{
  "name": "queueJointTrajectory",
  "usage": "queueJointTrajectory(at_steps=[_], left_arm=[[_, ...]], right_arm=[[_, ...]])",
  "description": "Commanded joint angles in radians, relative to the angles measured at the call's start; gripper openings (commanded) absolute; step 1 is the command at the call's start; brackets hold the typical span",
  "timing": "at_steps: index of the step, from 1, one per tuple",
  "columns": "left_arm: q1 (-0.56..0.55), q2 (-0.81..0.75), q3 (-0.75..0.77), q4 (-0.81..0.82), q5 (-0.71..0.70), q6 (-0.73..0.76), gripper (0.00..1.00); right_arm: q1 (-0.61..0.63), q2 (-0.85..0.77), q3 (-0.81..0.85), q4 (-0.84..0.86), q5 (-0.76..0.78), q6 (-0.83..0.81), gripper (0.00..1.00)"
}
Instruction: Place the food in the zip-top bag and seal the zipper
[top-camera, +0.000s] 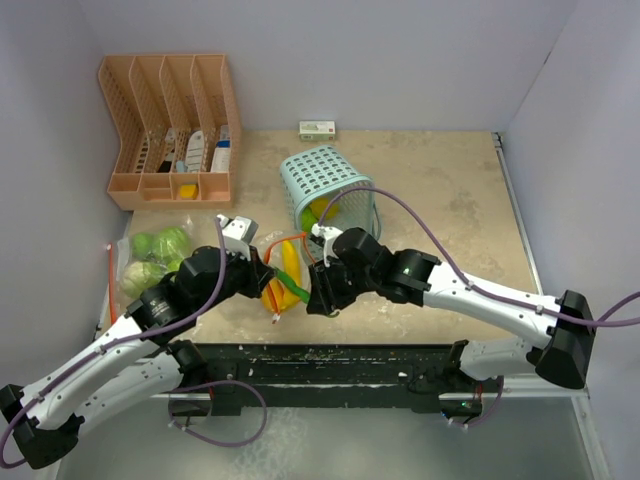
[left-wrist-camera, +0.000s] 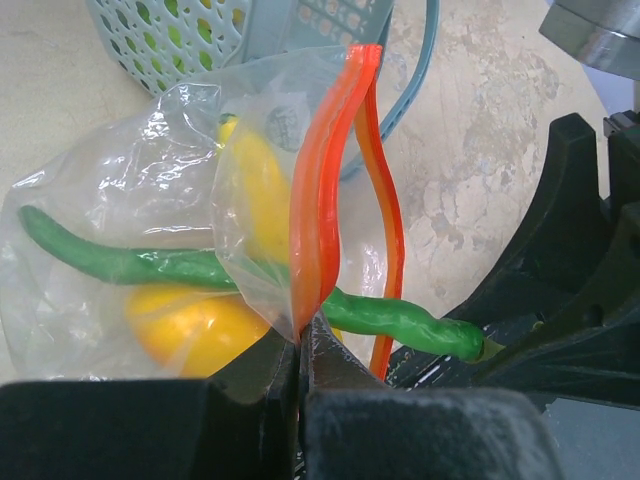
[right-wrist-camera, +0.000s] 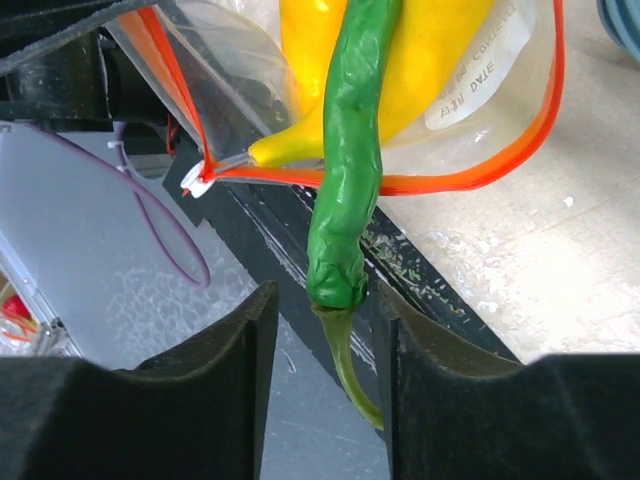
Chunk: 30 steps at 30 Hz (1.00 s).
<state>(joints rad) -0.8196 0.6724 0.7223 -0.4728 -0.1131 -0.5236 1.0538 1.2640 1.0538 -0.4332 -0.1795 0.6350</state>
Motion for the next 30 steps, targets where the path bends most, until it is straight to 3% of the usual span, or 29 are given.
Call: queueJointTrajectory(at_steps=[1,9,19,30], left_arm=[[-0.004,-0.003,0.008,0.059,-0.009,-0.011,0.00],[-0.004,0.010,0.006,0.081,0.003,-0.011,0.00],[-0.004,0.038,0.018,0.145,0.098,-0.033,0.00],[-0.004,0.066,0.029,0.245,0.241,-0.075,0.00]], right_arm=[[0.007,-0.002,-0.003,0.056,-0.026,0.001,0.42],[0.008,-0.002,0.014,0.101,-0.050,0.033,0.14],[0.008,0.087,0.054,0.264,0.062,0.110,0.03],[0.007,0.072,-0.020,0.527,0.196,0.147,0.00]])
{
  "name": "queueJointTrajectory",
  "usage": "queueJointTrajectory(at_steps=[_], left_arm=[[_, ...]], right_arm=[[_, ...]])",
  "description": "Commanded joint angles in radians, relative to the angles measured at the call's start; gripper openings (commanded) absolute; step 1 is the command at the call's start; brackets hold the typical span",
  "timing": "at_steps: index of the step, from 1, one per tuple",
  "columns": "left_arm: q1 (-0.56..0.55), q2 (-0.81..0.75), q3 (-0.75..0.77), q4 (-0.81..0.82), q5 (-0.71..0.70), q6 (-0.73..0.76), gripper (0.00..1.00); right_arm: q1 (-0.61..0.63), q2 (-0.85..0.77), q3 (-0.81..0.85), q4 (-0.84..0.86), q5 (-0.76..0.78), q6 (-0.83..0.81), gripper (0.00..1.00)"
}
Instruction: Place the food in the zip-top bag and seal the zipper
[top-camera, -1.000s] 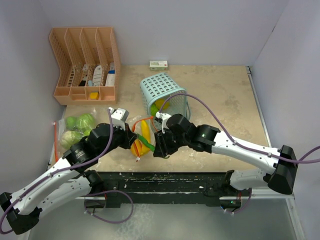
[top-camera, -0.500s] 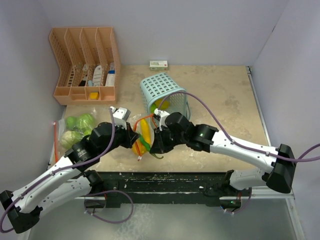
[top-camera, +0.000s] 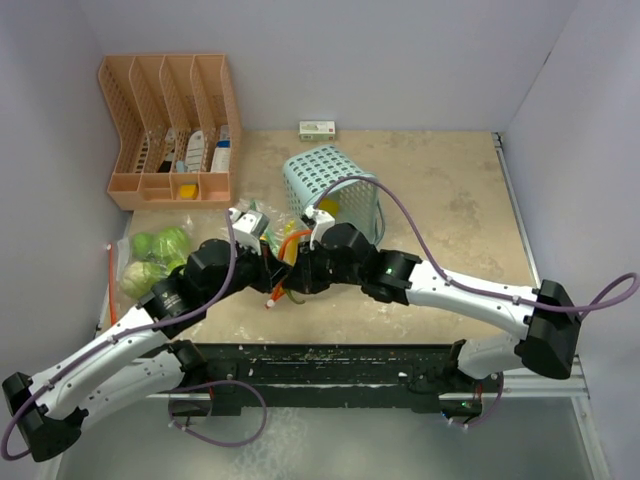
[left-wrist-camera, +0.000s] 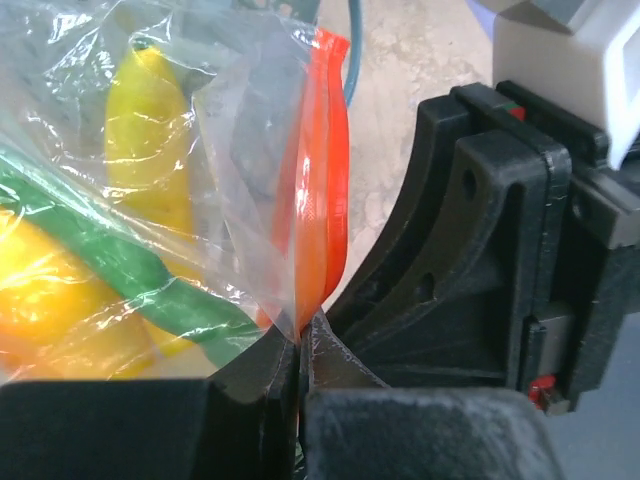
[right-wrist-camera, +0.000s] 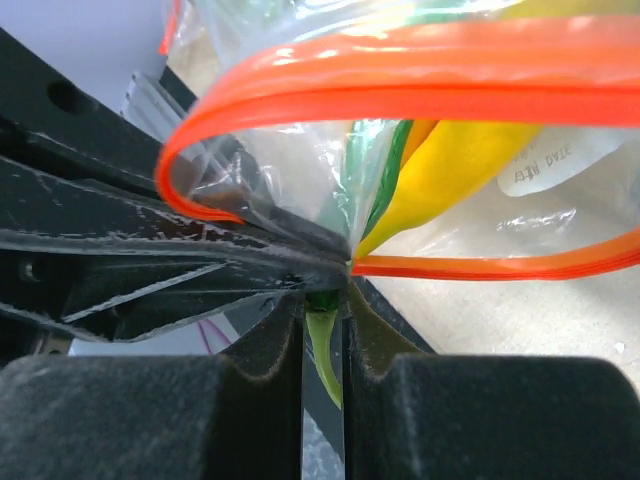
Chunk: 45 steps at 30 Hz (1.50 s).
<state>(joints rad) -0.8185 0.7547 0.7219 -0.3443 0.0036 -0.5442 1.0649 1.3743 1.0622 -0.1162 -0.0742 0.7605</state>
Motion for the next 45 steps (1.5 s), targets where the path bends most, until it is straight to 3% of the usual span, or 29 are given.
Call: queueJointTrajectory(at_steps=[1,11,25,37,45], left_arm=[[-0.005,-0.019,0.032,0.128,0.136,-0.062,0.00],[-0.005,-0.066,0.061,0.149,0.187,-0.130,0.00],[-0.004,-0.094,-0.021,0.173,0.212,-0.179,0.00],[-0.005,-0.168,-0.043,0.094,0.195,-0.187,0.00],[-0.005,-0.205,-0.045,0.109,0.201,-0.221,0.00]], right_arm=[[-0.004,-0.039,-0.039,0.230,0.116,0.024,0.00],[-0.003,-0.058,-0.175,0.377,0.295,0.087,0.01],[-0.006,-0.098,-0.136,0.595,0.359,0.233,0.00],[-0.006,-0.244,-0.147,0.523,0.530,0.249,0.00],[-0.012,-0.153,-0.086,0.564,0.523,0.234,0.00]])
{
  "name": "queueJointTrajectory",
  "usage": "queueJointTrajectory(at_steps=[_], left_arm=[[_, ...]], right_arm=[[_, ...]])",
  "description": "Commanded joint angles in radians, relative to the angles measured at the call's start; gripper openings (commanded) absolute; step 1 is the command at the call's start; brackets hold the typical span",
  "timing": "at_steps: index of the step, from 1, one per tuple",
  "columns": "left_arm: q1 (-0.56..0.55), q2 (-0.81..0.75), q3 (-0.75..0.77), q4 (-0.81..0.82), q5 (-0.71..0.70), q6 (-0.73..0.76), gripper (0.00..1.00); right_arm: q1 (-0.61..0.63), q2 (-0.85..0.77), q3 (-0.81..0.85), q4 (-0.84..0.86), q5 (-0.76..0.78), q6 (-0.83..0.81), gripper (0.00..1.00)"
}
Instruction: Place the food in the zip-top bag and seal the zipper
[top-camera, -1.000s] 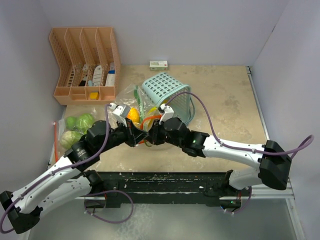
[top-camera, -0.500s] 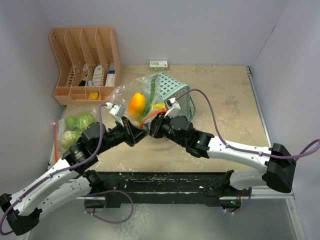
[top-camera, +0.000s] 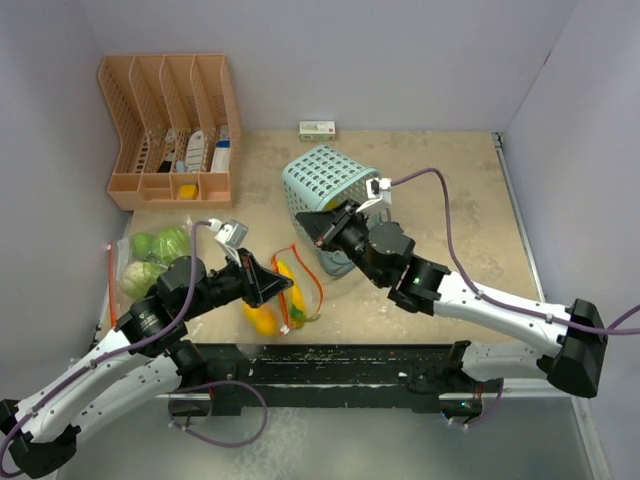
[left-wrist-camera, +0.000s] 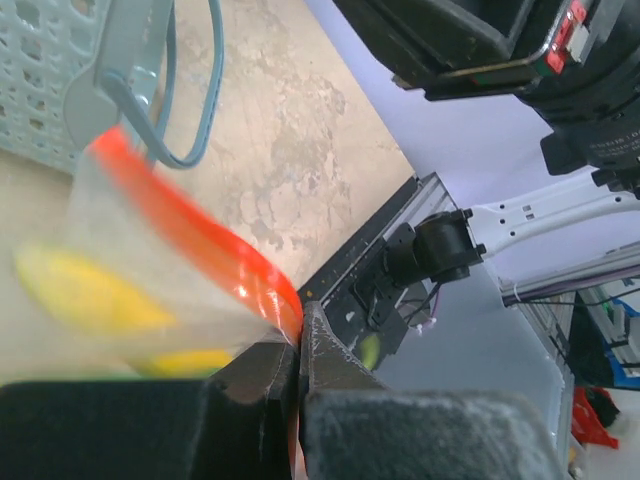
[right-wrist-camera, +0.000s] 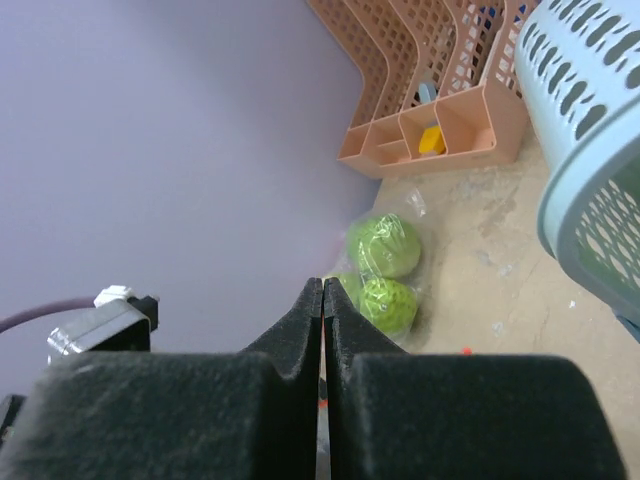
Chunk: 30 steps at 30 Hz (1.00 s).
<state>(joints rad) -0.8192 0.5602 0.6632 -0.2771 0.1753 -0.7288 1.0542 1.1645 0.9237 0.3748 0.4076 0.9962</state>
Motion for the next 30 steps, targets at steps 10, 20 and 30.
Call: queueJointTrajectory(at_steps=[10,20,30], left_arm=[[-0.004,0.028,0.086,-0.056,-0.073,-0.005,0.00],[-0.004,-0.068,0.049,-0.143,-0.138,-0.016,0.00],[-0.003,-0.041,0.081,-0.163,-0.125,0.019,0.00]], right_arm=[[0.004,-0.003,0.062,-0.150,0.036,-0.061,0.15],[0.001,-0.167,0.110,-0.621,0.267,-0.157,0.61],[-0.198,-0.024,0.092,-0.581,0.171,-0.165,0.79]])
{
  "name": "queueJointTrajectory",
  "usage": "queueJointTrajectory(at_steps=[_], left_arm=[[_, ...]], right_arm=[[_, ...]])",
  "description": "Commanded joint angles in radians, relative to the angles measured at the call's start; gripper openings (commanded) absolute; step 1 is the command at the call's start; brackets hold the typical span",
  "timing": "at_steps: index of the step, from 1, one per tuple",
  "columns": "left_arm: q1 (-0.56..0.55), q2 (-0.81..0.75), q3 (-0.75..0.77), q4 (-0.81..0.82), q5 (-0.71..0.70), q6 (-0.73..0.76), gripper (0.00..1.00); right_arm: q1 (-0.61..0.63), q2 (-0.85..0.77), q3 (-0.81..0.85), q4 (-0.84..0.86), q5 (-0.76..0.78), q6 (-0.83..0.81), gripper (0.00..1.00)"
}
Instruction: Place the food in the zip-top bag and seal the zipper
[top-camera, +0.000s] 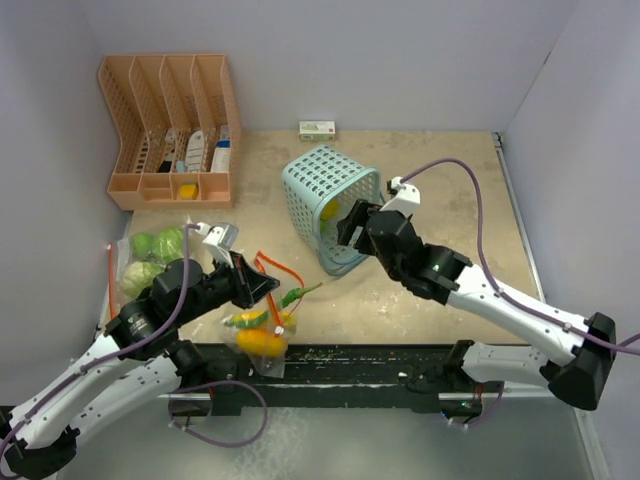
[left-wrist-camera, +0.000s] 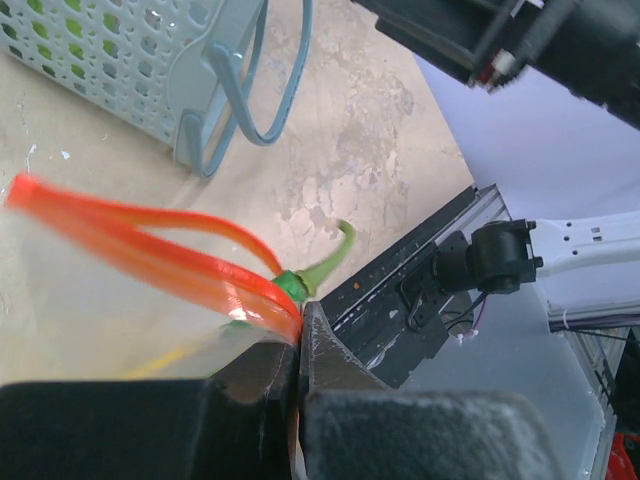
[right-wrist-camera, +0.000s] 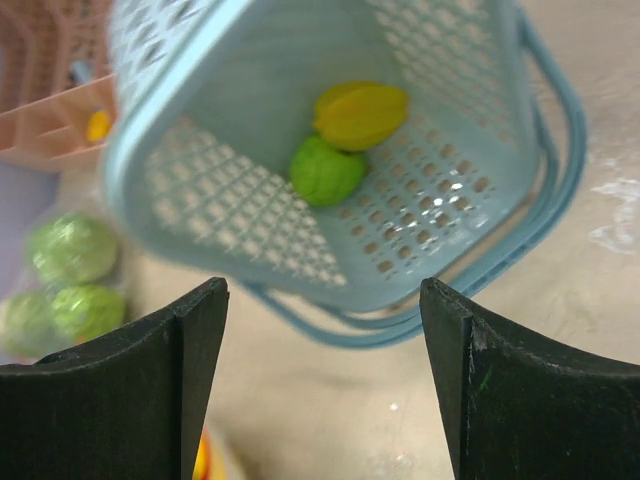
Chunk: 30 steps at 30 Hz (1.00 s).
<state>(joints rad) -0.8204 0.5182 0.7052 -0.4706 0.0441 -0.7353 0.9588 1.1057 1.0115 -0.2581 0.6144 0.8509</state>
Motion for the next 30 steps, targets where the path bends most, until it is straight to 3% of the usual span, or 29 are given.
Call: queueJointTrajectory(at_steps=[1,12,18,23,30], left_arm=[[-0.002,-0.002,0.037,0.030,0.009,0.024,0.00],[-0.003,-0.010,0.028,0.004,0.008,0.031,0.00],[-0.003,0.013,0.017,0.020,0.039,0.037,0.00],[-0.003,0.005,0.017,0.004,0.041,0.046,0.00],[-0.003,0.008,0.014,-0.006,0.046,0.054,0.00]], right_arm=[[-0.128,0.052,-0.012,0.083,-0.053,-0.019,0.79],[-0.224,0.330,-0.080,0.473,-0.227,0.070,0.83],[-0.225,0.470,-0.114,0.646,-0.153,0.257,0.87],[-0.224,0.604,-0.037,0.700,-0.061,0.261,0.88],[-0.224,0.742,-0.013,0.858,-0.052,0.266,0.91]])
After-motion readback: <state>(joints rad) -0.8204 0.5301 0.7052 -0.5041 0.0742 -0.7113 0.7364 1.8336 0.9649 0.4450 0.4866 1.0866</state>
